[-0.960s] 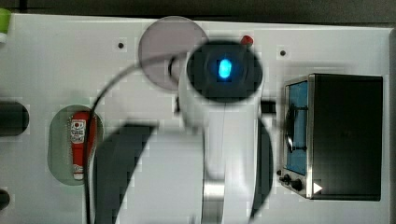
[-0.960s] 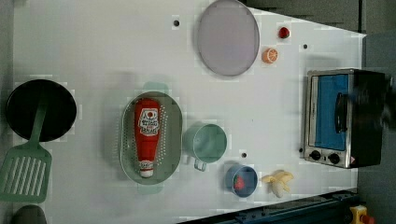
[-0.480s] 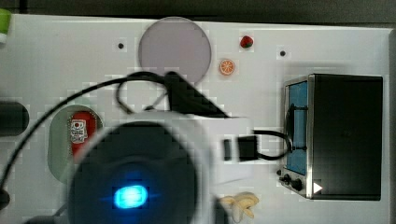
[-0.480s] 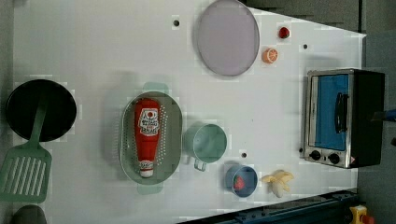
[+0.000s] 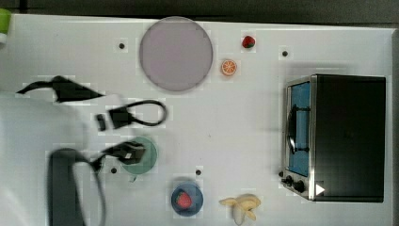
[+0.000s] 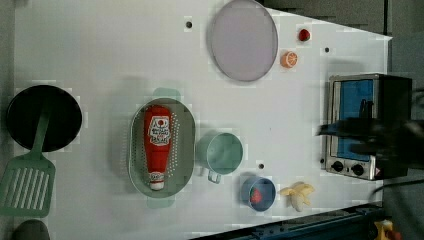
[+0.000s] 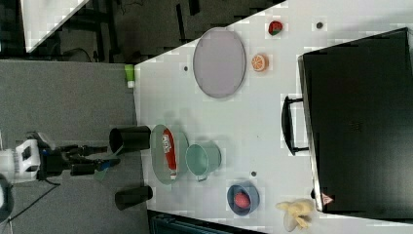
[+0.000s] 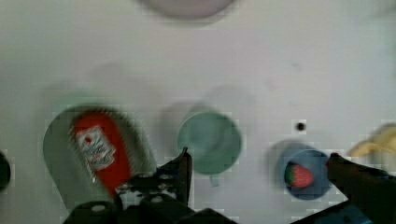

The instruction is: Pick ketchup from strainer and place it on the table

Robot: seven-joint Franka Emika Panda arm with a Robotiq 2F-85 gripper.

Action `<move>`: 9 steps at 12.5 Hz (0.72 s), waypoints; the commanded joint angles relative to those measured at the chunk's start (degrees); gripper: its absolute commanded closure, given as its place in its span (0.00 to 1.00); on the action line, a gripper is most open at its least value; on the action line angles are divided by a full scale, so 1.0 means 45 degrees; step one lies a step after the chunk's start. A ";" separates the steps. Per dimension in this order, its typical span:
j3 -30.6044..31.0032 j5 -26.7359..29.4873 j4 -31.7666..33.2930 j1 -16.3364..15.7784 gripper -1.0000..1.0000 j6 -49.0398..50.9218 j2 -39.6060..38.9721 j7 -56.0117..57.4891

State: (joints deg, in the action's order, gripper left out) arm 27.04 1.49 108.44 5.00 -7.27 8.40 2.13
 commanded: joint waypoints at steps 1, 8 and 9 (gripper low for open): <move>0.1019 0.0036 0.0316 -0.0165 0.00 -0.0784 -0.0362 -0.0769; 0.3573 -0.0013 0.1896 -0.0225 0.00 -0.4174 -0.2453 -0.0777; 0.3722 -0.0084 0.2242 -0.0236 0.00 -0.5012 -0.2763 -0.0777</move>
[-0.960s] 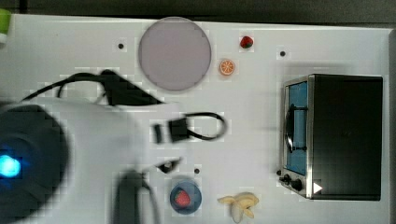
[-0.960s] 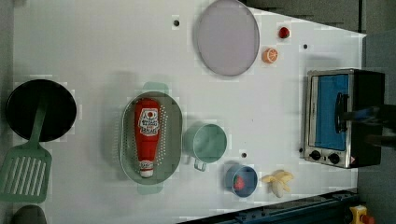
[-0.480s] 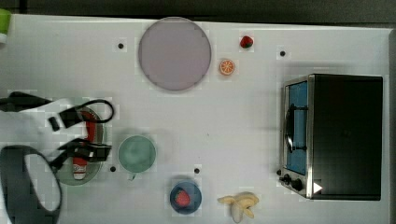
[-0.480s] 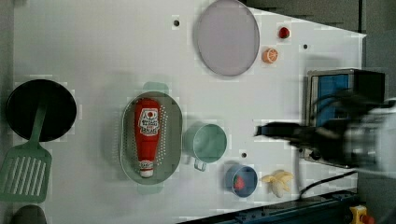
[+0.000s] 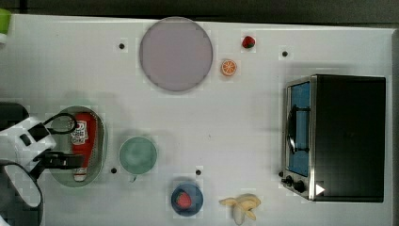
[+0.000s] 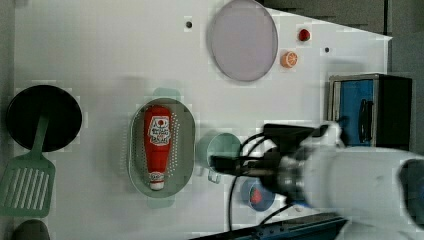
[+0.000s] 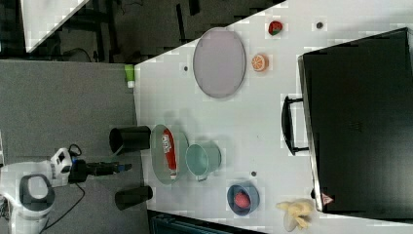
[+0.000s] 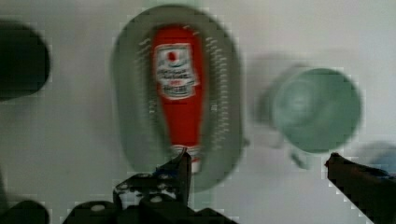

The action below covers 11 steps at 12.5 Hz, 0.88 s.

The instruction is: Pick ketchup from strainer and place it on the table

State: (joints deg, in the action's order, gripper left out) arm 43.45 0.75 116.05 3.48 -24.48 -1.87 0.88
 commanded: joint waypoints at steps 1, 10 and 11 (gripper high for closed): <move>0.0172 -0.0070 0.0911 0.0067 0.00 -0.2080 -0.0787 -0.0498; 0.0198 -0.2200 0.2707 -0.0176 0.00 -0.7262 -0.4019 -0.1817; 0.0175 -0.2378 0.2693 -0.0201 0.00 -0.7406 -0.4418 -0.2049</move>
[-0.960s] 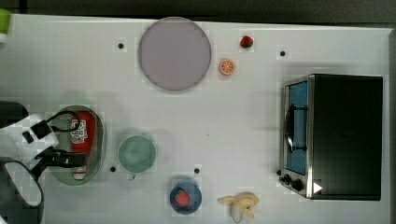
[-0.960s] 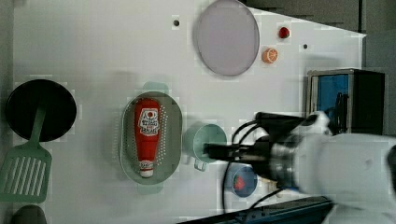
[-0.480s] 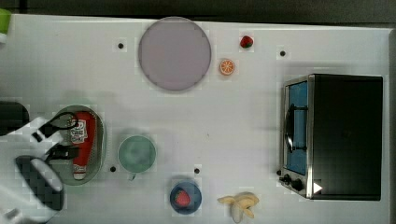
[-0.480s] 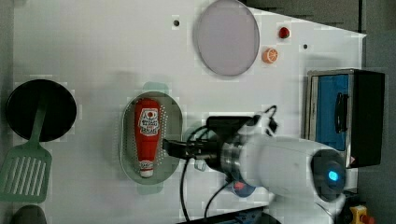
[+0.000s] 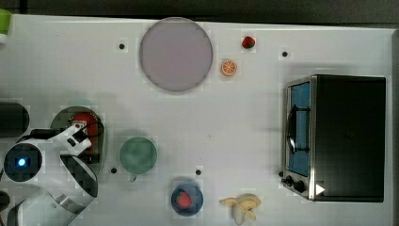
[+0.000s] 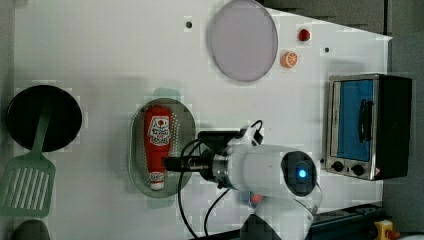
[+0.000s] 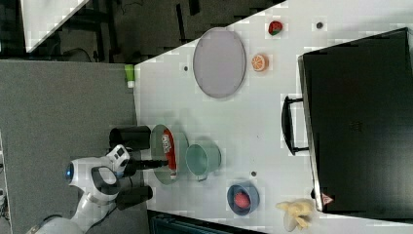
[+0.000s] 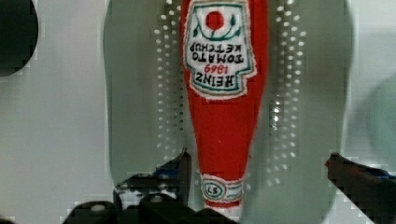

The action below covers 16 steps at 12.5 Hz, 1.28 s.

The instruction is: Pick ketchup from strainer and place it on the table

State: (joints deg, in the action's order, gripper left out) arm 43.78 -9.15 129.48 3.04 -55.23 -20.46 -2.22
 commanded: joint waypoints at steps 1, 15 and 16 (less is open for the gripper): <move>0.0039 -0.0416 -0.0315 -0.0134 0.00 -0.0637 -0.0667 -0.1590; -0.1486 -0.2289 -0.1757 -0.1499 0.44 -0.1367 -0.2983 -0.1917; -0.1372 -0.2277 -0.1720 -0.1460 0.44 -0.0899 -0.2592 -0.1916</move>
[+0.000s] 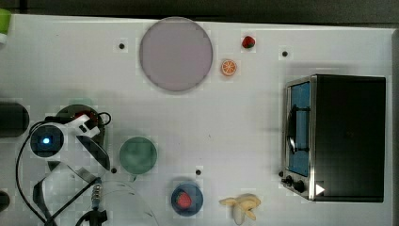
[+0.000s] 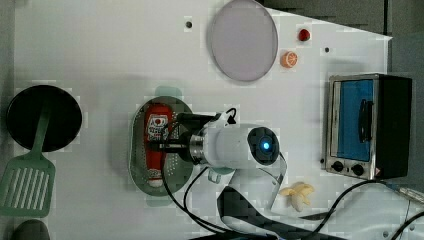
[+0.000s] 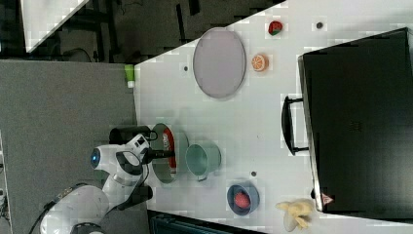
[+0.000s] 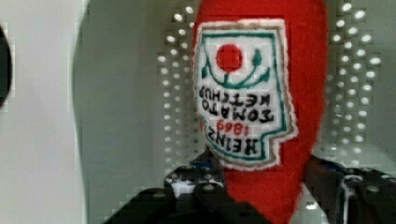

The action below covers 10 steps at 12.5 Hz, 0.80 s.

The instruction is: Pick ketchup from strainer and place it on the table

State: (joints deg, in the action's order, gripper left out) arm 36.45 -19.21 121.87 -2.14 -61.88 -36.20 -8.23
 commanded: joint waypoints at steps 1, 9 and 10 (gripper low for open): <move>0.0402 0.0025 -0.0002 -0.0237 0.44 0.1143 0.1395 -0.0583; 0.0789 0.2979 -0.0698 0.1079 0.44 0.4768 0.6174 0.0550; 0.0607 0.3060 -0.0966 0.1368 0.44 0.5628 0.6537 0.1121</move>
State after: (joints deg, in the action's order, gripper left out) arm 40.99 -7.09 118.06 1.37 -38.30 -4.99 -6.54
